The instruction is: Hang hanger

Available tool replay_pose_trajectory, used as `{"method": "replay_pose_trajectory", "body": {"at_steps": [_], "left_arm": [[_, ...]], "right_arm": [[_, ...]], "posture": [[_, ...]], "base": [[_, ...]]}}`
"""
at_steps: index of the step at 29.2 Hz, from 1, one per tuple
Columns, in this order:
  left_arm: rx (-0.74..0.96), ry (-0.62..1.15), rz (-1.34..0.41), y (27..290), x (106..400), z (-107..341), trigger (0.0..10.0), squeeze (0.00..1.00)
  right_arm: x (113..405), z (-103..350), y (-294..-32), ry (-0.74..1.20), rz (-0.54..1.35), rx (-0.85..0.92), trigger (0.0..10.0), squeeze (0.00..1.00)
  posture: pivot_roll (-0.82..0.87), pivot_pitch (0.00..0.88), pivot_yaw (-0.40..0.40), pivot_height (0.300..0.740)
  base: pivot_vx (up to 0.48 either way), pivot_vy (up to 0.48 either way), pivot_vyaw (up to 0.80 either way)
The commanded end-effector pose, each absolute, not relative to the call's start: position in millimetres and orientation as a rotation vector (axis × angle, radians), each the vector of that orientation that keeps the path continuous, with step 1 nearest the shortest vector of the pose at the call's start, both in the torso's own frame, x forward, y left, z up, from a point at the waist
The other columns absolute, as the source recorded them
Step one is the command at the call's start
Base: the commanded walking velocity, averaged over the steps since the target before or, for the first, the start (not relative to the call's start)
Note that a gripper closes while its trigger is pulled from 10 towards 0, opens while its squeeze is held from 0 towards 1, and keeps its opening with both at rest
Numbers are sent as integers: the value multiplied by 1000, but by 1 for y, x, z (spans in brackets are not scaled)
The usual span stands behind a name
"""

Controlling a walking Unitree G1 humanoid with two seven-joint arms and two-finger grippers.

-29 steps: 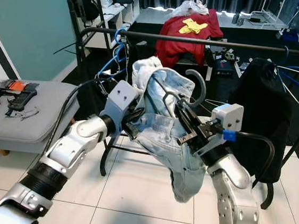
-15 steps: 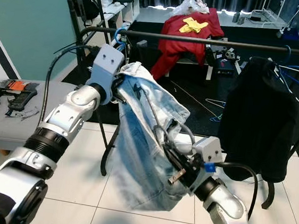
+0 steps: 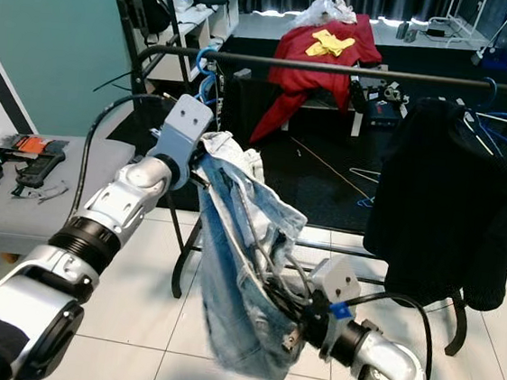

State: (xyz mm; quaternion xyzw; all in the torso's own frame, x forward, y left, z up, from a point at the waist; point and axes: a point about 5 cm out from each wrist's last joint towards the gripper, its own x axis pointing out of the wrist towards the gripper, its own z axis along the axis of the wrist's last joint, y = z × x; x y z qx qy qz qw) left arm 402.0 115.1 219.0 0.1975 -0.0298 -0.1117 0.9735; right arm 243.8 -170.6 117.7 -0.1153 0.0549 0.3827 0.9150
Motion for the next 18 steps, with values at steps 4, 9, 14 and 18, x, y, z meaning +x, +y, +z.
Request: {"method": "replay_pose_trajectory", "body": {"at_steps": [4,9,14,18], "left_arm": [[457,-189,-284,106,397,250,0,0],[471,-189,-343,94,393,249,0,0],[490,-192,-357,91,394,249,0,0],[506,-179,-348,93,396,249,0,0]], "right_arm": [[258,108,-176,191,715,-351,10000,0],[271,107,-172,200,719,-448,10000,0],[257,90,-162,291,985,-664,10000,0],[251,91,-156,210,1070,-731,10000,0]], "posture": [[-54,31,122,740],[-56,24,128,740],[-55,18,132,740],[-57,20,132,740]], "base": [[0,0,0],[0,0,0],[0,0,0],[0,0,0]]}}
